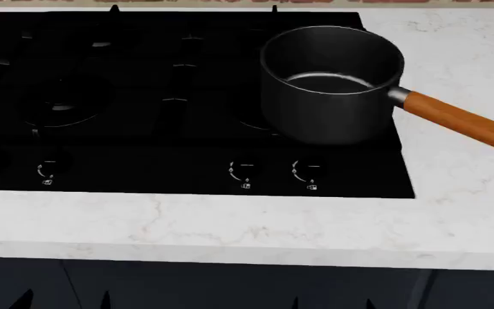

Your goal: Pick the garlic from the plate and place it in the pan.

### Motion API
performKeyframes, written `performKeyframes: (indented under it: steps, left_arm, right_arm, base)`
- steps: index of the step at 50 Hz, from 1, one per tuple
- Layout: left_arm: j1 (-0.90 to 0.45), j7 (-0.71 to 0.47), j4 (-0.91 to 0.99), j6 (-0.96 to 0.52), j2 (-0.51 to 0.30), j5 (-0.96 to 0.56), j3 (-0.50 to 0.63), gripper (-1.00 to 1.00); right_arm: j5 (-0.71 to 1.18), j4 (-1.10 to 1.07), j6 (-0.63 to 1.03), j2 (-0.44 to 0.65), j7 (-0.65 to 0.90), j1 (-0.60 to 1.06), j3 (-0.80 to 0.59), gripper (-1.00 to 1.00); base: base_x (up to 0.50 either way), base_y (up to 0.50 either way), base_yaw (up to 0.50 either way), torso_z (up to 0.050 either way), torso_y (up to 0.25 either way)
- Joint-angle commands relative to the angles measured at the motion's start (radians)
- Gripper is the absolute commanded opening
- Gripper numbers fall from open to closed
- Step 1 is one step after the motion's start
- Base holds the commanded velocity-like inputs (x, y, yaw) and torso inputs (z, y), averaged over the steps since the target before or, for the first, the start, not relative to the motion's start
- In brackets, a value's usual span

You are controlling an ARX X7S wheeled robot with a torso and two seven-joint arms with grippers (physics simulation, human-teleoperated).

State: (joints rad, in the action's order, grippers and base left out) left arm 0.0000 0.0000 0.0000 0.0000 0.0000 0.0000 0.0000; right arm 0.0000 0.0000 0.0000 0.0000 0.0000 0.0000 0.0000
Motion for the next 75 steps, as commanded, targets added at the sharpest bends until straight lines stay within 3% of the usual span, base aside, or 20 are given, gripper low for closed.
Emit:
performKeyframes:
  steps: [1, 3, 4, 7, 22, 52, 56, 59, 61, 63, 64, 75]
  left_arm:
    - [0.002, -0.028, 0.017, -0.015, -0.026, -0.026, 0.027, 1.0]
    - [0.024, -0.062, 0.09, -0.007, -0.044, 0.058, 0.067, 1.0]
    - [0.036, -0.031, 0.137, -0.006, -0.058, 0.049, 0.087, 1.0]
    - [0.041, -0.055, 0.193, -0.043, -0.06, 0.068, 0.091, 1.0]
    - [0.051, -0.032, 0.229, -0.034, -0.084, -0.035, 0.115, 1.0]
    - [-0.002, -0.045, 0.333, -0.143, -0.154, -0.054, 0.14, 1.0]
    - [-0.059, -0.016, 0.446, -0.247, -0.197, -0.125, 0.092, 1.0]
    - [-0.118, -0.017, 0.588, -0.437, -0.239, -0.173, 0.052, 1.0]
    - [-0.191, -0.016, 0.704, -0.623, -0.257, -0.29, -0.028, 1.0]
    - [-0.248, -0.03, 0.783, -0.754, -0.28, -0.357, -0.082, 1.0]
    - [-0.259, -0.039, 0.809, -0.767, -0.309, -0.325, -0.054, 1.0]
    - [-0.271, -0.054, 0.9, -0.849, -0.311, -0.371, -0.045, 1.0]
  right_arm:
    - [0.009, 0.0, 0.0, 0.009, 0.013, 0.0, -0.013, 1.0]
    - [0.073, -0.072, 0.232, 0.012, 0.029, 0.03, 0.023, 1.0]
    - [0.113, -0.079, 0.251, 0.016, 0.025, 0.038, 0.038, 1.0]
    - [0.016, -0.096, -0.071, 0.088, -0.036, -0.04, -0.046, 1.0]
    - [0.022, -0.142, -0.053, 0.113, -0.013, -0.033, -0.063, 1.0]
    - [0.063, -0.212, 0.007, 0.148, 0.013, -0.007, -0.08, 1.0]
    - [0.111, -0.355, 0.153, 0.177, 0.014, 0.044, -0.044, 1.0]
    - [0.186, -0.521, 0.347, 0.224, 0.002, 0.109, -0.006, 1.0]
    - [0.251, -0.607, 0.5, 0.254, 0.011, 0.185, 0.043, 1.0]
    - [0.264, -0.65, 0.553, 0.281, 0.014, 0.217, 0.061, 1.0]
    - [0.288, -0.66, 0.569, 0.283, 0.007, 0.222, 0.076, 1.0]
    - [0.336, -0.727, 0.607, 0.295, 0.021, 0.193, 0.133, 1.0]
  base:
    - [0.0, 0.0, 0.0, 0.0, 0.0]
    - [0.0, 0.0, 0.0, 0.0, 0.0]
    - [0.0, 0.0, 0.0, 0.0, 0.0]
    - [0.0, 0.0, 0.0, 0.0, 0.0]
    - [0.0, 0.0, 0.0, 0.03, 0.0]
    - [0.0, 0.0, 0.0, 0.05, 0.009]
    - [0.0, 0.0, 0.0, 0.017, 0.004]
    - [0.0, 0.0, 0.0, 0.044, 0.005]
    - [0.0, 0.0, 0.0, 0.0, 0.0]
    - [0.0, 0.0, 0.0, 0.0, 0.0]
    - [0.0, 0.0, 0.0, 0.0, 0.0]
    - [0.0, 0.39, 0.0, 0.0, 0.0]
